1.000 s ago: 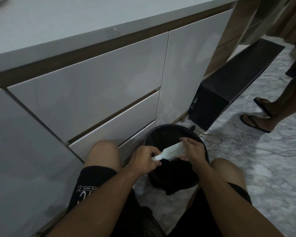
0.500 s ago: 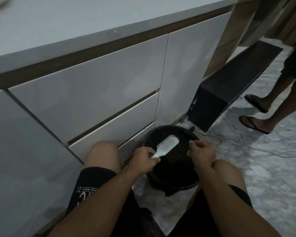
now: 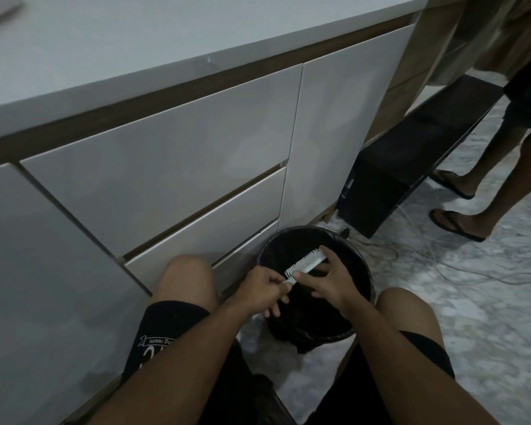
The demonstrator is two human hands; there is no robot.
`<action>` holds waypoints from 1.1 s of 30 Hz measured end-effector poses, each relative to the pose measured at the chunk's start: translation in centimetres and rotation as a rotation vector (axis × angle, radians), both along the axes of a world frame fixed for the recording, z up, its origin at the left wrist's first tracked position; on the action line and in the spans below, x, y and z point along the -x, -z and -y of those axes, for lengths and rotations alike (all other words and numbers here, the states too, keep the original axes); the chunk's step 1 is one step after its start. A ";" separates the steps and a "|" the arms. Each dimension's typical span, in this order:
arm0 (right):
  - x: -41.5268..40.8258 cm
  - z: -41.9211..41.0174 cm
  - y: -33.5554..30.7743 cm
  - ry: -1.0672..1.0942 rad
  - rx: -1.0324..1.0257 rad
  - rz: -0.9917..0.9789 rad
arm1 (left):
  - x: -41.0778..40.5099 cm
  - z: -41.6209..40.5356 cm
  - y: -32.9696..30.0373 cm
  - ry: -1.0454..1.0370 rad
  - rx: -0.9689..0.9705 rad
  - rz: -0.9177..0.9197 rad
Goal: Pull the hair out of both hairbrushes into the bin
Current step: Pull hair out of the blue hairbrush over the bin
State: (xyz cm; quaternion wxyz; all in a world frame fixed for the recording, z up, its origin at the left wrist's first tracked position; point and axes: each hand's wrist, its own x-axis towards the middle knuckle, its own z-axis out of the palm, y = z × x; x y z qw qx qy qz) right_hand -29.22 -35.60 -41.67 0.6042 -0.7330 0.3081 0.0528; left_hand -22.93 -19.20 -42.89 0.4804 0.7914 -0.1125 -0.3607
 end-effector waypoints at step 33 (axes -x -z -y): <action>-0.1 1.1 0.7 -0.263 0.389 -0.044 | 0.0 -0.9 -0.5 0.278 -0.305 0.700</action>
